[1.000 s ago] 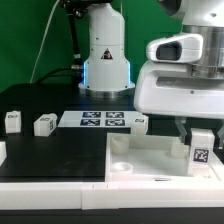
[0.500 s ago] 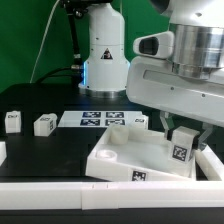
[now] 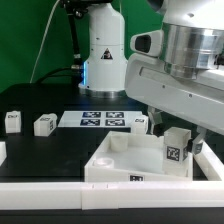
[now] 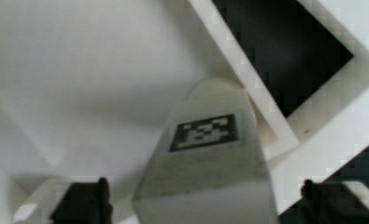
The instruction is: Assemble one leg
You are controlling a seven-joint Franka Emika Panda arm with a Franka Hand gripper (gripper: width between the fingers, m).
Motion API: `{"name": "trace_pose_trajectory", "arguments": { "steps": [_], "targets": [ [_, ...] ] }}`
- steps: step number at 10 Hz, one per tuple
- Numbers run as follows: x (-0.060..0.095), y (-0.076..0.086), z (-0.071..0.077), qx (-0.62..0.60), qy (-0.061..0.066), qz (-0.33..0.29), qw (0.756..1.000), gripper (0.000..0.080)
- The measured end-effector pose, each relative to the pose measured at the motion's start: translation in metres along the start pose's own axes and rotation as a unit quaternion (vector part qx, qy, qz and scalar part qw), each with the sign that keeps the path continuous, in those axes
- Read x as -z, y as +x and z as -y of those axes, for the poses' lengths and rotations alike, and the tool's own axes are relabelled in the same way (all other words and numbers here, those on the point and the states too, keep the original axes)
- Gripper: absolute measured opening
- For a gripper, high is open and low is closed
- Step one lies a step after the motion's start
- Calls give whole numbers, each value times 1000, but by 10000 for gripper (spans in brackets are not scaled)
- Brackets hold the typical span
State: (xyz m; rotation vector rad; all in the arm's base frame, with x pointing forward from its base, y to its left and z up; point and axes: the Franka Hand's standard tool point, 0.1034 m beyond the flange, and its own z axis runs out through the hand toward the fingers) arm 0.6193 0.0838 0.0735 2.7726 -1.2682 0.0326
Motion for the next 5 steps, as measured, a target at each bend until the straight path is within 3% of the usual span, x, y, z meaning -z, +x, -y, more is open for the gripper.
{"name": "trace_pose_trajectory", "arguments": {
  "steps": [5],
  "targets": [
    [0,0,0,0,0,0,1000,647]
  ]
}}
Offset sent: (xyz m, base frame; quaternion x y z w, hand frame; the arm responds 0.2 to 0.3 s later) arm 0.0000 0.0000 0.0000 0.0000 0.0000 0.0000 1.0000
